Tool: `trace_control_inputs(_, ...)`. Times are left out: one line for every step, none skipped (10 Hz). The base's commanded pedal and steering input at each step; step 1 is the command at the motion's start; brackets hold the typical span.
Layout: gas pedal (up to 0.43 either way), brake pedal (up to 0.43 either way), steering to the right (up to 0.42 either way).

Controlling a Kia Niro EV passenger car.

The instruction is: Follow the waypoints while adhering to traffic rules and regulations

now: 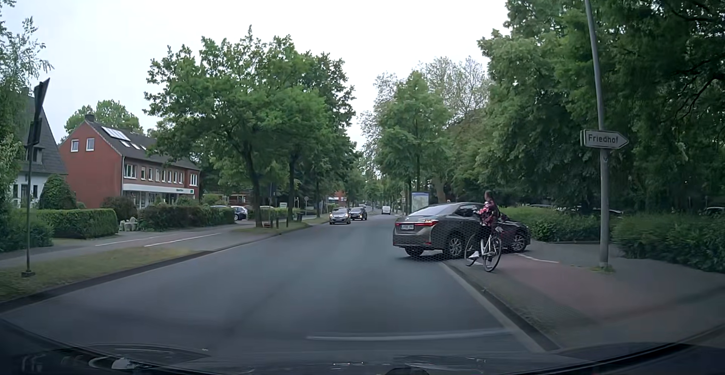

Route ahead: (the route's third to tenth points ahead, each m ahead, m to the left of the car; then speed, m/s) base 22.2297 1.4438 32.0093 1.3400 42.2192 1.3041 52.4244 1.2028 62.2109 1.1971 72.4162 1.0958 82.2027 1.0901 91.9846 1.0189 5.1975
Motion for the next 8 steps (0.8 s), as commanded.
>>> trace_control_inputs(0.169,0.000,-0.011)
trace_control_inputs(0.169,0.000,-0.007)
trace_control_inputs(0.177,0.000,-0.004)
trace_control_inputs(0.189,0.000,-0.002)
trace_control_inputs(0.197,0.000,-0.002)
trace_control_inputs(0.220,0.000,-0.002)
trace_control_inputs(0.220,0.000,-0.002)
trace_control_inputs(0.220,0.000,-0.002)
